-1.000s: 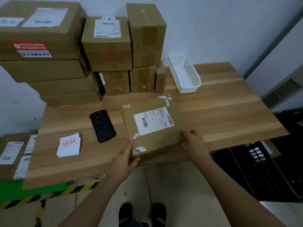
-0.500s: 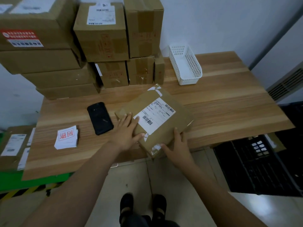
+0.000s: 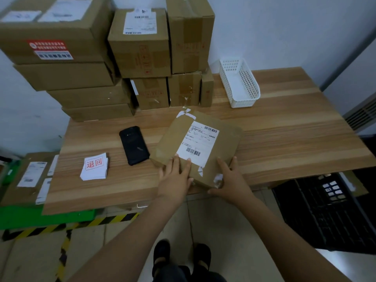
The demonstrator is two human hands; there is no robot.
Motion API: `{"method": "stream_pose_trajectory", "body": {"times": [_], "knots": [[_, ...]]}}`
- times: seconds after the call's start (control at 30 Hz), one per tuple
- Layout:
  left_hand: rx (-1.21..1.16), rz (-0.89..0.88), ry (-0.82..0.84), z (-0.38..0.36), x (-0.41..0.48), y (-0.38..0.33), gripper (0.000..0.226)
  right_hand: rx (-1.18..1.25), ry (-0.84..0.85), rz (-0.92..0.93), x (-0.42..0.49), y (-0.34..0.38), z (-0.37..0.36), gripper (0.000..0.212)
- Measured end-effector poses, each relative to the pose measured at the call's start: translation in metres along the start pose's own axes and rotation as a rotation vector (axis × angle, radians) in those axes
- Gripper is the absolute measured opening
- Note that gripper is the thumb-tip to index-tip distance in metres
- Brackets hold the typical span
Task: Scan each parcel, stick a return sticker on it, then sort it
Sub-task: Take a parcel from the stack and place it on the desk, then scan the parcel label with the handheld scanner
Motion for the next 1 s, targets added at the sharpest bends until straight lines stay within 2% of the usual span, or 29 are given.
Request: {"method": "stream_pose_trajectory", "body": {"times": [0.07,0.17,0.37,0.47,0.53,0.63,0.73,0.87,1.0], "knots": [[0.011,0.021,0.078,0.004,-0.003,-0.012,0.059,-0.047,-0.032,0.022,0.008,-0.006,0.007,0.114],[0.029,0.011,0.111,0.006,-0.006,-0.022,0.057,-0.180,-0.029,0.033,0.022,-0.008,0.021,0.106],[-0.049,-0.039,0.048,0.005,-0.011,-0.012,0.055,-0.204,-0.043,0.004,0.022,-0.004,0.027,0.089],[-0.167,-0.039,-0.054,0.010,-0.013,0.002,0.053,-0.215,-0.054,0.010,0.015,0.005,0.026,0.086],[-0.237,-0.014,-0.172,0.018,-0.017,0.018,0.049,-0.248,-0.111,0.099,0.013,0.019,0.029,0.075],[-0.198,0.023,-0.367,0.032,-0.023,0.046,0.040,-0.278,-0.127,0.252,0.014,0.052,0.028,0.066],[-0.158,0.034,-0.474,0.048,-0.029,0.075,0.031,-0.291,-0.158,0.369,0.022,0.093,0.024,0.060],[-0.163,0.070,-0.534,0.060,-0.026,0.119,0.032,-0.263,-0.143,0.437,0.035,0.147,0.009,0.053],[-0.223,0.091,-0.525,0.058,-0.010,0.170,0.031,-0.248,-0.129,0.445,0.061,0.194,-0.013,0.052]]}}
Point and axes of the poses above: each hand's wrist, its own x-axis towards the middle knuckle, its own z-axis out of the back of the hand, y = z × x, the point moved 3 cm from there along x, towards the middle knuckle
